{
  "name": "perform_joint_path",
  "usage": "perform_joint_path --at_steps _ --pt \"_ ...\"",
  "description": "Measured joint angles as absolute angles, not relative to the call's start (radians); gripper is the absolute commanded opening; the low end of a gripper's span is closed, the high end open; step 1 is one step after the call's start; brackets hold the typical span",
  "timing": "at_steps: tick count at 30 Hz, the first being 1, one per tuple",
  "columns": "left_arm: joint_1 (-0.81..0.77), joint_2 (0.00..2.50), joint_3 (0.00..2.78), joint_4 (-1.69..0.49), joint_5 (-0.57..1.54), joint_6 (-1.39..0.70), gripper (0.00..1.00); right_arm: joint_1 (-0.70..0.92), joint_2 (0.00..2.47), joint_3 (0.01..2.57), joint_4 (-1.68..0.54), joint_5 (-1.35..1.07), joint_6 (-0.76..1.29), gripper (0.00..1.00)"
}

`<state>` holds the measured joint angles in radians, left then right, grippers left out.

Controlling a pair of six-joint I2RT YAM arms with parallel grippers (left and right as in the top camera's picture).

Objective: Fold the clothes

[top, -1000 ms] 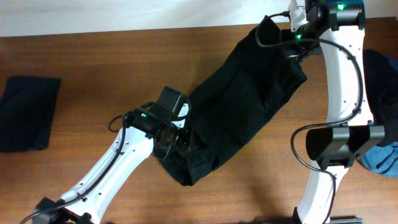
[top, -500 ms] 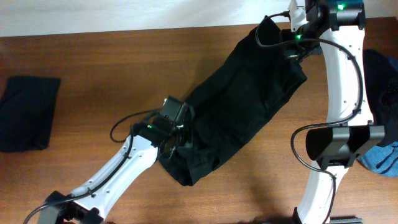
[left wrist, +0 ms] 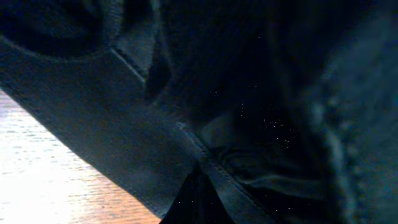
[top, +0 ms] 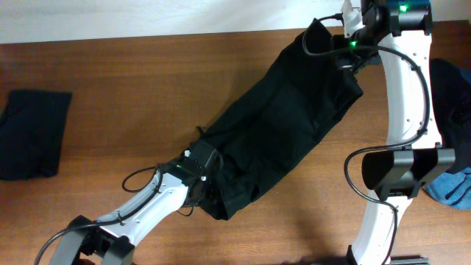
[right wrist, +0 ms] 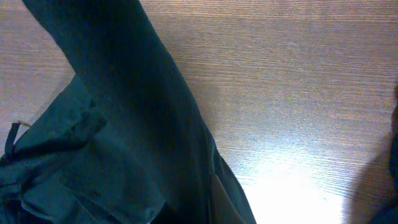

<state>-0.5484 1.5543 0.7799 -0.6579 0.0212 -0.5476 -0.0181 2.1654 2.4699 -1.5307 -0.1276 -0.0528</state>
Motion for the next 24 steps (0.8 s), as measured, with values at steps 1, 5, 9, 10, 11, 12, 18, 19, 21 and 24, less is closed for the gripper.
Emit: perform_joint_path --at_steps 1,5,9,10,11,12,18,19,21,24 --pt "-0.548 1.554 0.783 -0.658 0.019 -0.547 0.0 -0.018 2.165 2.47 -1.53 -0.128 -0.053 0.04" --pt "-0.548 1.552 0.844 -0.75 -0.014 -0.547 0.0 -0.018 2.165 2.47 -1.53 -0.127 -0.053 0.04" --pt "-0.547 1.515 0.997 -0.847 -0.071 -0.547 0.0 -0.018 2.165 2.47 -1.529 -0.127 -0.053 0.04" --pt "-0.546 1.499 1.032 -0.849 -0.081 -0.546 0.0 -0.018 2.165 2.47 -1.529 -0.128 -0.053 0.04" --pt "-0.546 1.48 1.07 -0.845 -0.088 -0.546 0.0 -0.018 2.165 2.47 -1.529 -0.127 -0.053 0.04" --pt "-0.546 1.464 1.095 -0.833 -0.093 -0.547 0.0 -0.018 2.165 2.47 -1.529 -0.127 -0.052 0.04" --pt "-0.546 1.462 1.106 -0.752 -0.076 -0.547 0.0 -0.018 2.165 2.47 -1.529 -0.128 -0.052 0.04" --pt "-0.546 1.48 1.098 -0.742 -0.067 -0.547 0.0 -0.018 2.165 2.47 -1.529 -0.127 -0.053 0.04" --pt "-0.546 1.53 1.076 -0.715 -0.047 -0.547 0.0 -0.018 2.165 2.47 -1.529 -0.128 -0.053 0.04" --pt "-0.547 1.625 1.042 -0.666 -0.009 -0.547 0.0 -0.018 2.165 2.47 -1.528 -0.127 -0.053 0.04"
